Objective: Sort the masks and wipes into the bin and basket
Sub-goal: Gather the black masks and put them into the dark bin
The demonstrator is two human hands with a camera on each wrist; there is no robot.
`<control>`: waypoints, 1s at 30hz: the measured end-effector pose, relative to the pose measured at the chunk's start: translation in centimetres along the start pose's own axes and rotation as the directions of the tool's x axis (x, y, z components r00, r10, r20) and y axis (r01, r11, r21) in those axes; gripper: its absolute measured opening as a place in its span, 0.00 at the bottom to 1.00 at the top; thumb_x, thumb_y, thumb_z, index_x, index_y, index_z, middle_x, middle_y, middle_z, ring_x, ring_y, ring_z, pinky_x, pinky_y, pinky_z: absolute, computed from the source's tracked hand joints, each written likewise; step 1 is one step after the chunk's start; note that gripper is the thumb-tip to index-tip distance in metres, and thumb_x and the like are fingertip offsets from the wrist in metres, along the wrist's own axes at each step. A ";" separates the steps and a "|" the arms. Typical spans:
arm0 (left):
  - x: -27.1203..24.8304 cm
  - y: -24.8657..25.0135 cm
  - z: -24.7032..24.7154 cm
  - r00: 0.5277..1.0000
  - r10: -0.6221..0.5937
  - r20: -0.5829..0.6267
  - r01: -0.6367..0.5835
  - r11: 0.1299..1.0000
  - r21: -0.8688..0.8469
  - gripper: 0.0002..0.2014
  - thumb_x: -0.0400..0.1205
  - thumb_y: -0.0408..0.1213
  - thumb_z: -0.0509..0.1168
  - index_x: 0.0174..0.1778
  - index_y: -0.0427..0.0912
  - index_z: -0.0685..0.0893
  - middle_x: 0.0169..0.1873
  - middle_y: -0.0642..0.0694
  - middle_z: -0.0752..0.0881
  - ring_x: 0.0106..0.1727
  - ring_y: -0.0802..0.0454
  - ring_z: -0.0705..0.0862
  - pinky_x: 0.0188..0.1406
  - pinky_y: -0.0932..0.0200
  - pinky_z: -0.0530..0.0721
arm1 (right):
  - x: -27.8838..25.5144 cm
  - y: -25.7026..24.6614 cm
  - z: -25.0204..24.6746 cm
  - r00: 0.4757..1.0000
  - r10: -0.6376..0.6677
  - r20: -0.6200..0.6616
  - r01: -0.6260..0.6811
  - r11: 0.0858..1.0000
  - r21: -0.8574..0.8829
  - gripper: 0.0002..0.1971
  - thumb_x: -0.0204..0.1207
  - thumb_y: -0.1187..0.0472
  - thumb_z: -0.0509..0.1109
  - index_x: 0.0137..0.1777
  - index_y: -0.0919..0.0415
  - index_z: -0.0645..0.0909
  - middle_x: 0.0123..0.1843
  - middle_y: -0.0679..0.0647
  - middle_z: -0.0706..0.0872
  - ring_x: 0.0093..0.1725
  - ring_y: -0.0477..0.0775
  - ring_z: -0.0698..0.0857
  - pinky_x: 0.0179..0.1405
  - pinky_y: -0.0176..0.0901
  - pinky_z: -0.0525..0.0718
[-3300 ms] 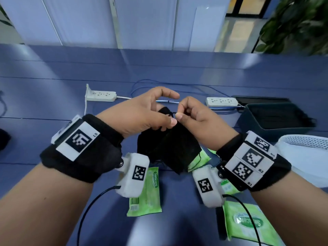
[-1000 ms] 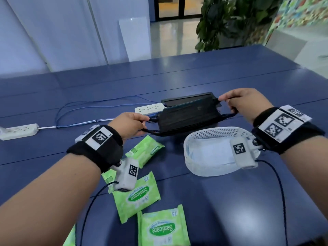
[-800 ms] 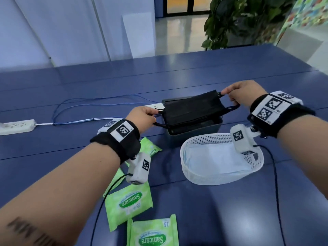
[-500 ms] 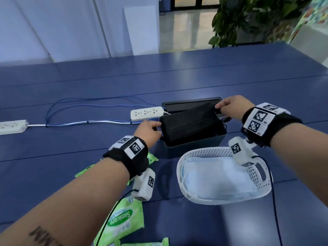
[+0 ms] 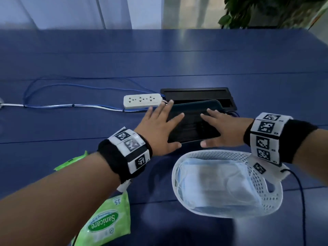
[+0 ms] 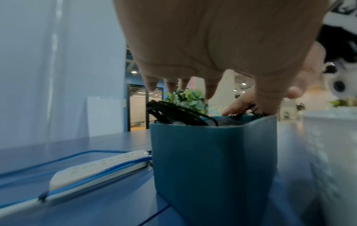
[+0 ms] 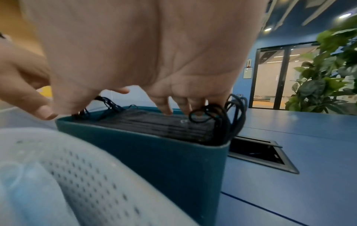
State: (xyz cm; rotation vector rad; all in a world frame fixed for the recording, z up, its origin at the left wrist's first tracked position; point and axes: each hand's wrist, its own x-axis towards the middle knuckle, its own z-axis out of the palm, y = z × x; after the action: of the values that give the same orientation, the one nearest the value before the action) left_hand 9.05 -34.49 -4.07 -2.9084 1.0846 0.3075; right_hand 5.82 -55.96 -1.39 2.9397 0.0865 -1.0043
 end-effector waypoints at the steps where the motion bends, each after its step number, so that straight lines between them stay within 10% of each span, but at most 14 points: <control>1: 0.6 0.2 0.1 0.997 0.060 0.052 -0.062 0.997 0.050 0.45 0.77 0.64 0.60 0.84 0.55 0.43 0.83 0.41 0.34 0.84 0.43 0.37 0.81 0.43 0.37 | 0.1 0.1 0.1 0.999 0.010 0.048 -0.009 1.000 -0.028 0.52 0.70 0.28 0.59 0.83 0.50 0.34 0.85 0.50 0.33 0.85 0.53 0.41 0.81 0.55 0.54; 14: 4.9 0.1 3.1 0.937 0.141 0.319 -0.213 0.956 0.201 0.44 0.80 0.60 0.55 0.83 0.50 0.34 0.82 0.37 0.36 0.84 0.44 0.38 0.81 0.48 0.38 | 3.3 2.1 0.9 0.986 -0.022 0.163 0.094 0.890 -0.447 0.38 0.82 0.39 0.49 0.80 0.44 0.26 0.85 0.62 0.35 0.85 0.58 0.41 0.80 0.59 0.34; 21: 5.5 0.4 2.6 0.897 0.160 0.411 -0.244 0.957 0.160 0.42 0.81 0.58 0.55 0.83 0.52 0.38 0.83 0.43 0.36 0.84 0.49 0.39 0.81 0.47 0.40 | 3.6 1.5 0.6 0.977 0.011 0.213 0.078 0.912 -0.404 0.36 0.82 0.38 0.50 0.81 0.39 0.31 0.85 0.58 0.37 0.85 0.56 0.43 0.79 0.62 0.31; 26: 4.2 1.1 2.3 0.940 0.147 0.309 -0.203 0.967 0.157 0.43 0.81 0.52 0.61 0.83 0.50 0.38 0.83 0.39 0.35 0.84 0.46 0.41 0.82 0.48 0.42 | 2.9 1.6 -0.9 0.990 -0.054 0.129 0.093 0.942 -0.322 0.42 0.75 0.38 0.64 0.81 0.36 0.39 0.86 0.54 0.42 0.85 0.54 0.48 0.81 0.56 0.40; 30: 2.8 1.5 2.1 0.945 0.237 0.223 -0.264 0.960 0.096 0.36 0.82 0.43 0.60 0.83 0.59 0.49 0.84 0.45 0.43 0.84 0.47 0.48 0.81 0.44 0.49 | 2.0 0.8 -1.7 0.986 -0.166 -0.011 0.153 0.929 -0.338 0.41 0.71 0.41 0.71 0.80 0.37 0.53 0.81 0.50 0.57 0.76 0.56 0.66 0.73 0.52 0.67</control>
State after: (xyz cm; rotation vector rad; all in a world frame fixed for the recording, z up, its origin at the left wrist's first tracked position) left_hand 9.74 -37.24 -6.62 -2.5592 1.3824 0.5189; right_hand 8.50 -56.57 -1.28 2.6697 0.4581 -0.8483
